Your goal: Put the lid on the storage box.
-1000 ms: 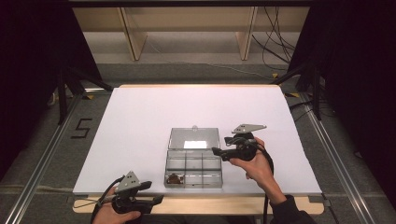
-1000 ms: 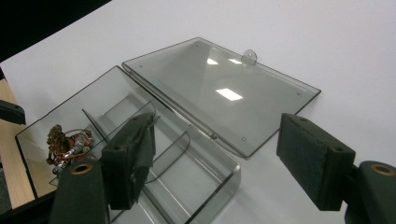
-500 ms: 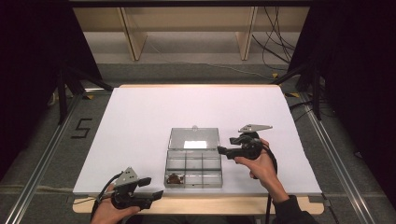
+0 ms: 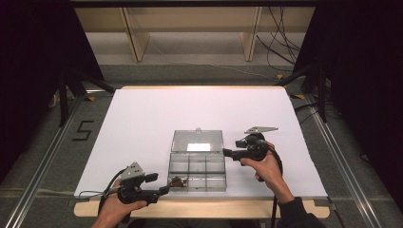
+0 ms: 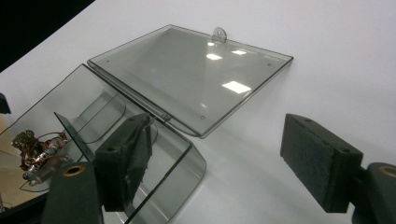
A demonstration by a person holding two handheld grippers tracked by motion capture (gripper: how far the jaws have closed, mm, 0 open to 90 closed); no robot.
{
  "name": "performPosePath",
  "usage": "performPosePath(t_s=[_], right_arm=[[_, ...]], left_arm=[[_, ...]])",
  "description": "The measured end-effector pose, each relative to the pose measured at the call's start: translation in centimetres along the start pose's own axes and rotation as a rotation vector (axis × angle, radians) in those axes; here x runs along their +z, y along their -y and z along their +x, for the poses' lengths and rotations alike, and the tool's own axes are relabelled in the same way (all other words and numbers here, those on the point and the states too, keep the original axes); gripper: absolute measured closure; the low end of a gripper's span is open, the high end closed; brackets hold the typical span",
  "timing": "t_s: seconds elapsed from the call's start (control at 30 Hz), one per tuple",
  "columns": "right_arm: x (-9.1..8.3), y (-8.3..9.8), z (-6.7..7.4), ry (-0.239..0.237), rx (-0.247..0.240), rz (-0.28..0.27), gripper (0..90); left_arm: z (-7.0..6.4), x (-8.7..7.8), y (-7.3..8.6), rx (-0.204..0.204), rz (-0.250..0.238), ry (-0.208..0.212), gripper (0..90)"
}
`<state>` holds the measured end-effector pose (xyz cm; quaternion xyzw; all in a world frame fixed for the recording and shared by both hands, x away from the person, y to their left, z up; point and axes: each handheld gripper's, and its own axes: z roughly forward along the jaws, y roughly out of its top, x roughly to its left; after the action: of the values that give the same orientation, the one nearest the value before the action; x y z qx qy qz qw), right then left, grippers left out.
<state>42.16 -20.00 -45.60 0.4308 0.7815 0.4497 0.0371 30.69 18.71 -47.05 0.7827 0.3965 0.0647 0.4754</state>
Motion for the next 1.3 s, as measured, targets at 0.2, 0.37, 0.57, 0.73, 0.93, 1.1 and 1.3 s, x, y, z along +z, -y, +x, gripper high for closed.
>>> performPosePath(t_s=[0.2, 0.37, 0.57, 0.73, 0.93, 1.1, 1.3], right_arm=[[0.5, -0.1, -0.4, -0.020, 0.010, 0.013, 23.7], [1.0, -0.1, -0.3, -0.020, 0.019, 0.032, 22.8], [1.6, -0.2, -0.2, -0.046, 0.013, 0.032, 21.6], [2.3, -0.3, 0.3, -0.047, 0.033, 0.044, 20.6], [2.9, -0.3, 0.0, -0.054, 0.034, 0.043, 19.6], [3.2, -0.3, 0.0, -0.085, 0.065, 0.053, 18.4], [3.7, -0.2, -0.3, -0.094, 0.074, 0.064, 18.4]], left_arm=[[0.7, 0.7, -0.9, -0.053, -0.010, 0.013, 30.3], [0.9, 1.3, -1.5, -0.060, 0.001, 0.023, 30.9], [0.8, 1.8, -1.8, -0.077, 0.002, 0.028, 32.8], [1.0, 2.3, -1.7, -0.071, 0.028, 0.019, 35.2], [1.1, 2.6, -1.8, -0.053, 0.037, 0.022, 40.7], [1.1, 3.1, -1.7, -0.053, 0.043, 0.007, 45.1], [1.2, 3.6, -1.7, -0.053, 0.051, -0.003, 48.8]])
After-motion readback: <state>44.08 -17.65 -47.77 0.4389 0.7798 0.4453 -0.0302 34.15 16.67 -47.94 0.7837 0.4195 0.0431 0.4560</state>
